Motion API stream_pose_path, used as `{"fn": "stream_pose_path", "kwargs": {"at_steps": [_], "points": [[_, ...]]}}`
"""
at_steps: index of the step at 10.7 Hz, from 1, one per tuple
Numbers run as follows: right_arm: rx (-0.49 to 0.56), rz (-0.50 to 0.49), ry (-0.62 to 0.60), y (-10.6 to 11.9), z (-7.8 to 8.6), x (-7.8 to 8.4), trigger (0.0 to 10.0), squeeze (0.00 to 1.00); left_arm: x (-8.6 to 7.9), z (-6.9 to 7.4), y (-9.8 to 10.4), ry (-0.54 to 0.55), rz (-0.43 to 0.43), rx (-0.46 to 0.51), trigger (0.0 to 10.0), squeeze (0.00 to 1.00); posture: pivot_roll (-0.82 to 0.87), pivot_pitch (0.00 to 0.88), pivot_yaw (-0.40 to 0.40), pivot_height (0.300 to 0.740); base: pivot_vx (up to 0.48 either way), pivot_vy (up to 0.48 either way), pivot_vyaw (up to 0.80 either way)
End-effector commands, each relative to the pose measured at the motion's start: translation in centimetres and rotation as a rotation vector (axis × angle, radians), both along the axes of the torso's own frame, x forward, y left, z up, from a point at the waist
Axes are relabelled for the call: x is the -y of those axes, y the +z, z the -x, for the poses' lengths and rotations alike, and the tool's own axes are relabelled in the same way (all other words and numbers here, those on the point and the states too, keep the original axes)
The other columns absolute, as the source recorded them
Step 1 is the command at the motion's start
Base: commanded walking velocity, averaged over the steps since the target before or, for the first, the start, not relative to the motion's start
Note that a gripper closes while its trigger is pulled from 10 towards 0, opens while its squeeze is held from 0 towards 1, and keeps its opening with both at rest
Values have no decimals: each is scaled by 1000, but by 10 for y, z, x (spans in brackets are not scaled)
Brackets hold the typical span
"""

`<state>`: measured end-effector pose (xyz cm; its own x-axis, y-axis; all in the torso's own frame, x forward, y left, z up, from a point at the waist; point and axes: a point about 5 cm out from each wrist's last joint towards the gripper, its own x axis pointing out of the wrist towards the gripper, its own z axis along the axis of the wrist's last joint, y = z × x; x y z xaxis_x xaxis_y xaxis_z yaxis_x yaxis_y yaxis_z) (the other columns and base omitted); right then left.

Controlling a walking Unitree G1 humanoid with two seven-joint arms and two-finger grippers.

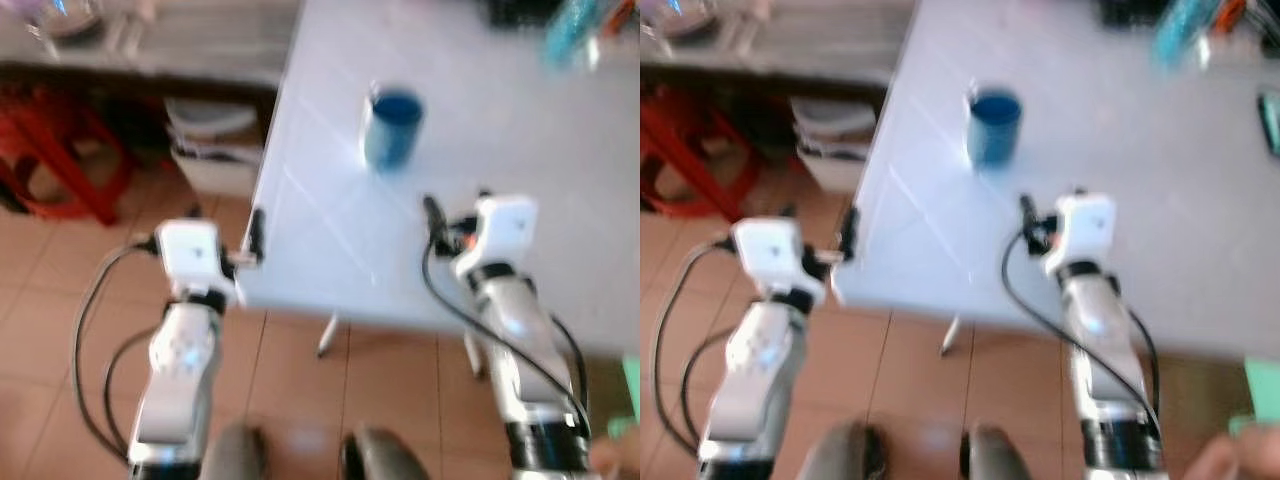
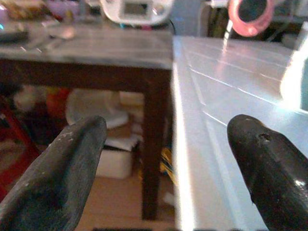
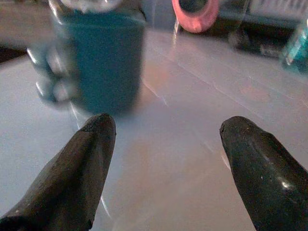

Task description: Setting the table

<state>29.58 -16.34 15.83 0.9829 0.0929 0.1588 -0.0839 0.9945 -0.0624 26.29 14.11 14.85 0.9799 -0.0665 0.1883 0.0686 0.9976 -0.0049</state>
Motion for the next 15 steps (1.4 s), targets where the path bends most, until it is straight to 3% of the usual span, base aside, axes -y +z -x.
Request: {"fn": "stream_pose_path", "kwargs": {"at_steps": [1, 4, 5, 10, 15], "points": [[-5, 0, 32, -3, 4, -8, 10000, 0, -8, 4, -6, 24, -4, -27, 10000, 0, -29, 219, -24, 740, 0, 0, 0], [-16, 1, 54, -7, 5, -14, 10000, 0, -10, 5, -8, 38, -16, -31, 10000, 0, -27, 224, -23, 740, 0, 0, 0], [-20, -2, 88, -8, 1, -24, 10000, 0, -10, 5, -8, 34, -22, -33, 10000, 0, -26, 232, -21, 740, 0, 0, 0], [-5, 5, 134, 9, -42, -55, 10000, 0, -8, 11, -9, 31, -25, -43, 10000, 0, -2, 274, -20, 740, 0, 0, 0], [21, 36, 109, 23, -69, -57, 10000, 0, -6, 14, -10, 23, -25, -53, 10000, 0, 5, 301, -27, 740, 0, 0, 0]]}}
